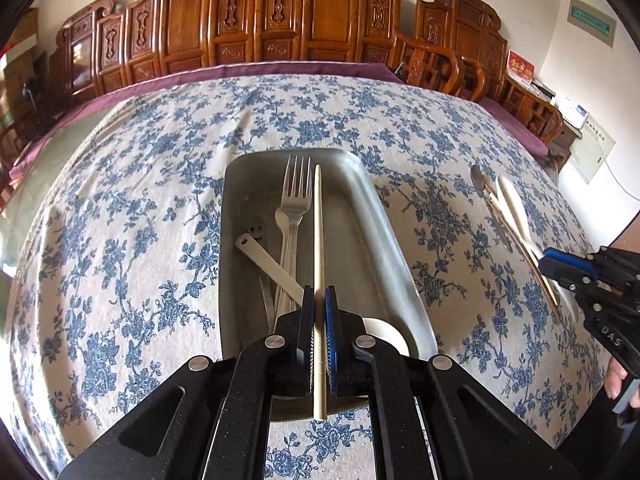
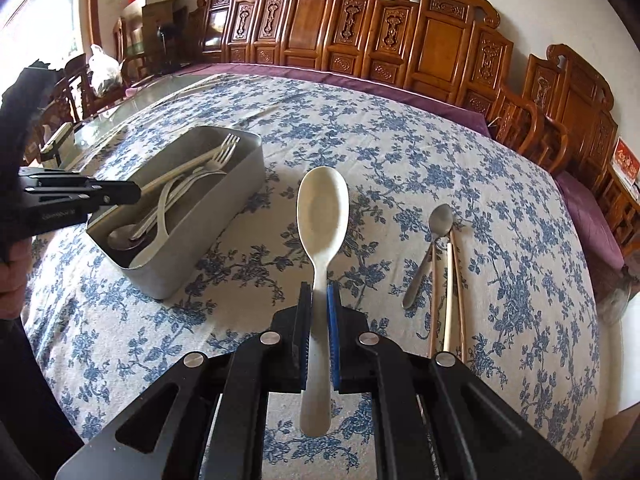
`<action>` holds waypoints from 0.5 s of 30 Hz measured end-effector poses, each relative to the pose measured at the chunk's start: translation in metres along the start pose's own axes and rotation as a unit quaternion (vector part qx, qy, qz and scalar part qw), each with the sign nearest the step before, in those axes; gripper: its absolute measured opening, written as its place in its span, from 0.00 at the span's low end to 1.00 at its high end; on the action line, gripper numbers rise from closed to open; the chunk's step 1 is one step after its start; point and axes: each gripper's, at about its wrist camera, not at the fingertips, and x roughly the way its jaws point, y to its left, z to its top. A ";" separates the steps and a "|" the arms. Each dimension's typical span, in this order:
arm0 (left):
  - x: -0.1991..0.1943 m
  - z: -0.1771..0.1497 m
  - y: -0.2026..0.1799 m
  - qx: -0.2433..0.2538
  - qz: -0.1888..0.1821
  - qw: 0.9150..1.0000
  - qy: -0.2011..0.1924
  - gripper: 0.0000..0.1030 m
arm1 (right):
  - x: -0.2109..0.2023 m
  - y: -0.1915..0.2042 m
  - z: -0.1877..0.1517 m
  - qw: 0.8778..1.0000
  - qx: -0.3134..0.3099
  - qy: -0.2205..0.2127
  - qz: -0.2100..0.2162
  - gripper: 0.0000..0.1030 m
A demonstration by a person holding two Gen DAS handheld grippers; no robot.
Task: Organize utensils
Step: 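Lower the chopstick into the tray and open the left tool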
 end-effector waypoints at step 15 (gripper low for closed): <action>0.018 0.000 0.012 -0.014 -0.007 1.000 0.025 0.05 | -0.008 0.040 0.027 1.000 -0.023 -0.001 0.010 0.09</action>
